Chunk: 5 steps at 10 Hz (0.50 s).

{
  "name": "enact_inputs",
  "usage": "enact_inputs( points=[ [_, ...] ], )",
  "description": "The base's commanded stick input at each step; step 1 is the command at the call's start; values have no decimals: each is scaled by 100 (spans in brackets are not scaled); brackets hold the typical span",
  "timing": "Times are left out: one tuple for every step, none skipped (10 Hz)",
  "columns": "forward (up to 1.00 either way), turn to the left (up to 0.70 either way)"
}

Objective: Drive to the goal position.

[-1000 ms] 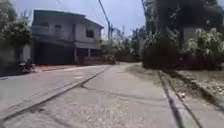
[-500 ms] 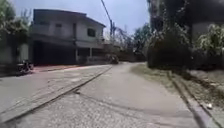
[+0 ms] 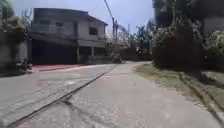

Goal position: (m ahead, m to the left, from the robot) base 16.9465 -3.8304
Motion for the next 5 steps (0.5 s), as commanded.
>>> enact_inputs(
  points=[
    [100,1],
    [100,1],
    [100,1],
    [100,1],
    [100,1]
  ],
)
